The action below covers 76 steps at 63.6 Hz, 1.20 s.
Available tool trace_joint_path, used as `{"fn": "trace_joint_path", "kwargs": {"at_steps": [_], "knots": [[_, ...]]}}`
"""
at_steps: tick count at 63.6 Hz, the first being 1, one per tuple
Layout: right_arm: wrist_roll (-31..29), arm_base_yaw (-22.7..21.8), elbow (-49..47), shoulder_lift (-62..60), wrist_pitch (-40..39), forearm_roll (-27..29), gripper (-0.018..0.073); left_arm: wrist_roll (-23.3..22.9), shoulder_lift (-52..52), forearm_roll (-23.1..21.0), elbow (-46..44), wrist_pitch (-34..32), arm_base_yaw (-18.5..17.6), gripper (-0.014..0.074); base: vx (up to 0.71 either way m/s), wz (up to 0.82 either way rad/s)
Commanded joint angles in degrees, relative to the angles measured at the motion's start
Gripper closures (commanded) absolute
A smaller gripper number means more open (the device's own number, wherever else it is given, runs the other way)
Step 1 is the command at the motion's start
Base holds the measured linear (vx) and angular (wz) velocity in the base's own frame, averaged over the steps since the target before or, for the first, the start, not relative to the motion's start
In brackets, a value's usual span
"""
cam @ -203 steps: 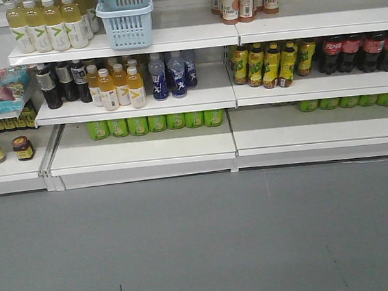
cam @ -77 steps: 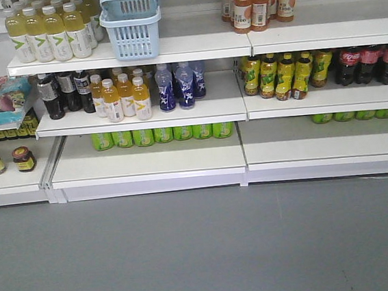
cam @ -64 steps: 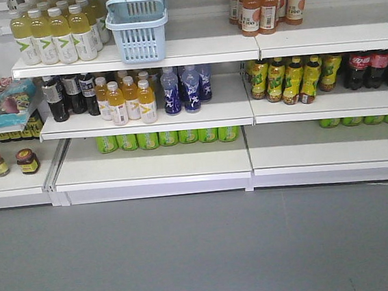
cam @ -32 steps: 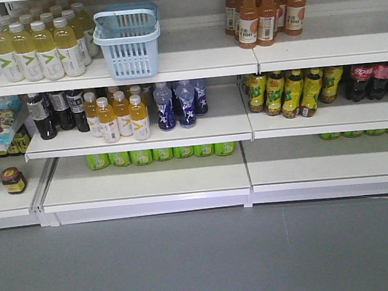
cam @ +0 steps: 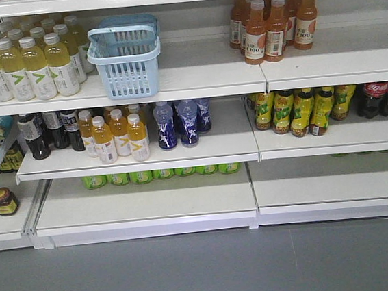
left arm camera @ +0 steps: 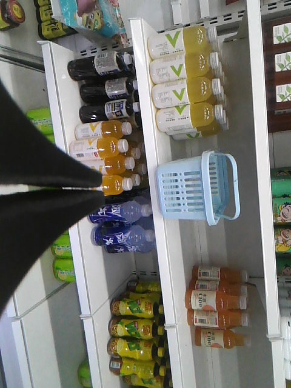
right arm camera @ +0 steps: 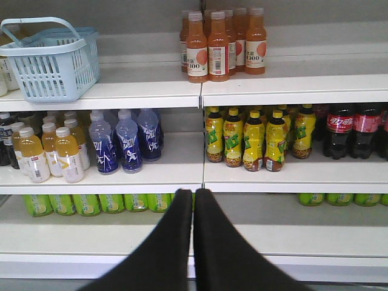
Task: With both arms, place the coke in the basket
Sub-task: 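Drive the base toward the light-blue basket on the shelf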
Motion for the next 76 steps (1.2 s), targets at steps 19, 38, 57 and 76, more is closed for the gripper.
{"fn": "trace_joint_path", "kwargs": {"at_steps": [19,38,57,76], "knots": [[-0.22,-0.01,0.5,-1.02,-3.77,-0.81,0.0564,-0.54,-1.1,-0.01,-0.03,-4.5,0.08,0.0603,0.2,0.01],[-0.22,-0.01,0.5,-1.02,-3.77,-0.81,0.0564,-0.54,-1.1,-0.01,-0.03,-4.5,0.08,0.0603,0.18,0.02],[-0.22,-0.01,0.5,-1.02,-3.72,-0.81,0.0564,-0.54,-1.1,-0.01,-0.03,-4.5,0.08,0.0603,0.16,-0.01],[-0.22,-0.01,0.5,-1.02,-3.72,-0.81,0.0564,-0.54,-1.1,-0.01,-0.03,-4.5,0.08,0.0603,0.13,-0.02]]}}
